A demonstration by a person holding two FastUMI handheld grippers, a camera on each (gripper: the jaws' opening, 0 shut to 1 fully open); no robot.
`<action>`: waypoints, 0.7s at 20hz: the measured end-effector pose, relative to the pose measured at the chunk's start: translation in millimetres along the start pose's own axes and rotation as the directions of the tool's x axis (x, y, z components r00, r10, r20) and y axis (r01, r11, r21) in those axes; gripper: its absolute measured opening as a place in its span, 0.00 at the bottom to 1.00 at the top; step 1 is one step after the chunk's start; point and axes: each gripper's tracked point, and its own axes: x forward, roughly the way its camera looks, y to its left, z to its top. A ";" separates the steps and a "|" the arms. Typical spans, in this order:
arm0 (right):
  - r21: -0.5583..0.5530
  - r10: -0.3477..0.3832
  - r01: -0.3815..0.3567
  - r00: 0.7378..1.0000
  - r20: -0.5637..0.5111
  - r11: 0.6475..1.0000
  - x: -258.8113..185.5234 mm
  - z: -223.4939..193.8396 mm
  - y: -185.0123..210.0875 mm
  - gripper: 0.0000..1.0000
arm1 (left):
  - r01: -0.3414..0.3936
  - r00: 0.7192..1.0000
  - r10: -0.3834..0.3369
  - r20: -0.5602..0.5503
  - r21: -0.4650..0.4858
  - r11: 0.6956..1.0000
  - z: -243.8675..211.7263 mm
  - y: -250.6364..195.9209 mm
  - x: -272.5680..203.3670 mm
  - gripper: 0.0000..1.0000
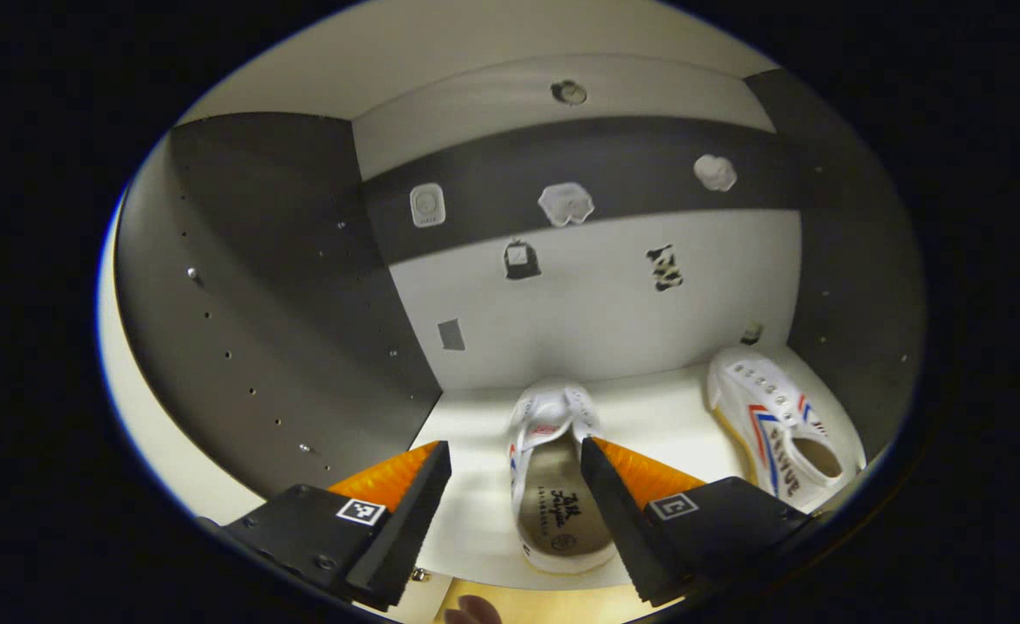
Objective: Grab one shoe with the right hand and put it into the shoe cabinet, grab the other shoe with the left hand and put it into the shoe cabinet; then close the right door with the right hand and the left door with the left hand.
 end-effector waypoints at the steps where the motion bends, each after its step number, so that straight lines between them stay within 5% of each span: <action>1: -0.003 0.001 -0.001 1.000 0.000 1.000 2.0 0.8 0.3 0.97 | 0.009 0.999 -0.009 0.034 -0.001 1.000 6.7 -1.2 -12.2 0.96; 14: 0.009 0.011 -0.011 1.000 0.008 1.000 73.4 40.7 -16.5 0.97 | 0.163 0.924 -0.152 0.351 -0.002 0.987 24.6 -8.0 -197.1 0.95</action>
